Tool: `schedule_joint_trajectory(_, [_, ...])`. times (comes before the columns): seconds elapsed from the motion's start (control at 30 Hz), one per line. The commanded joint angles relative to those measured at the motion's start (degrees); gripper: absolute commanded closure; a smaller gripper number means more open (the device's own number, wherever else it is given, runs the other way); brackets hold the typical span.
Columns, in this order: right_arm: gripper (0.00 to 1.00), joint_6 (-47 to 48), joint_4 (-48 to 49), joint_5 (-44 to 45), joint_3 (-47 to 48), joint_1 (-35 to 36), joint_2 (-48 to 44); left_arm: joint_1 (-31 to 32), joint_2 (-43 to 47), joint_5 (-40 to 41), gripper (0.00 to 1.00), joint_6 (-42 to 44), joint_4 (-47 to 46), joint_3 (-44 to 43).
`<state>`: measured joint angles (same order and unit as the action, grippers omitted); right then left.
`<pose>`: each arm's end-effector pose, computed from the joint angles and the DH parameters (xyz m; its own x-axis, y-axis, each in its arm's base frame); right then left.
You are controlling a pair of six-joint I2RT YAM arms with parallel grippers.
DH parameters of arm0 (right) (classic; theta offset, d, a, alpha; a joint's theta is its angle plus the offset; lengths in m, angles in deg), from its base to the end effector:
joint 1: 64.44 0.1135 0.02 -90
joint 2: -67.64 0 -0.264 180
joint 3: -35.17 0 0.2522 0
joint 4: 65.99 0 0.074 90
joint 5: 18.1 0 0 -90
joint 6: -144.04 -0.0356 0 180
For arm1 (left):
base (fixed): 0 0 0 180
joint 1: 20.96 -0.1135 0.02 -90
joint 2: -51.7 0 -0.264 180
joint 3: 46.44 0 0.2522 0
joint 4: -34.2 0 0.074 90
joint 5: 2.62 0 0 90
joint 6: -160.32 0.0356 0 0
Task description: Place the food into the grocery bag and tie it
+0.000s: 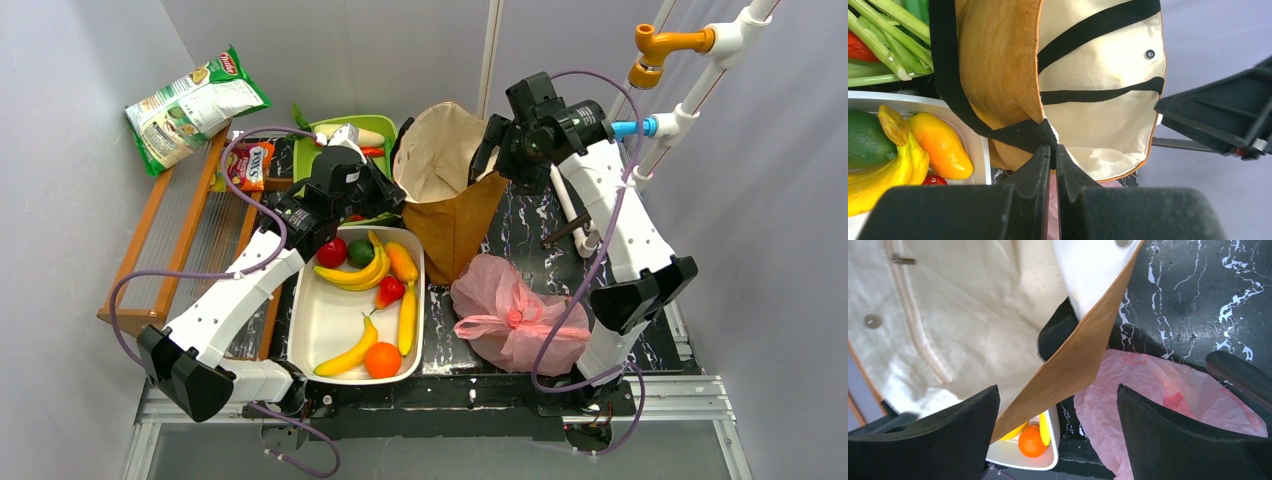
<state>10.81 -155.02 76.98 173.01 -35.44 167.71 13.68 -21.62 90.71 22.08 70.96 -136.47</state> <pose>0.2937 0.1592 0.4425 -0.7946 0.3396 -0.5033 0.1507 0.9133 0.3783 0.2387 -0.1624 0.4014 -0.5777 -0.5060 -0.6405 0.1376 0.7131 -0.6875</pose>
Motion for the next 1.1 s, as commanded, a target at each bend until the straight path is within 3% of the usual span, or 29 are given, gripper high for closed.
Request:
schedule_joint_trajectory(0.0, [0.06,1.78,-2.30,0.88,2.40,-1.31,1.43,0.51,3.49,-1.18,1.00,2.35,0.29,0.80])
schedule_joint_trajectory(0.33, [0.11,6.69,1.86,-4.06,2.36,-2.34,4.34,0.54,4.82,-1.29,1.00,3.59,-0.06,1.98])
schedule_joint_trajectory(0.5, [0.40,8.48,2.46,-6.56,1.77,-2.42,5.23,0.61,5.47,-1.36,1.00,3.73,-0.52,2.48])
schedule_joint_trajectory(0.57, [0.62,9.06,3.32,-8.34,0.63,-2.38,4.87,0.61,5.81,-1.33,1.00,3.89,-0.68,2.76])
schedule_joint_trajectory(0.73, [0.99,9.44,5.09,-11.78,-0.69,-2.37,3.12,0.61,6.38,-1.27,1.00,3.71,-0.60,3.48])
schedule_joint_trajectory(0.97, [0.99,12.10,6.30,-19.03,-1.14,-1.97,-0.05,0.56,6.94,0.92,1.00,4.23,0.51,2.91])
schedule_joint_trajectory(1.07, [0.99,13.53,6.27,-19.39,-1.56,-1.43,-1.90,0.61,6.76,1.58,0.94,5.96,2.26,1.49])
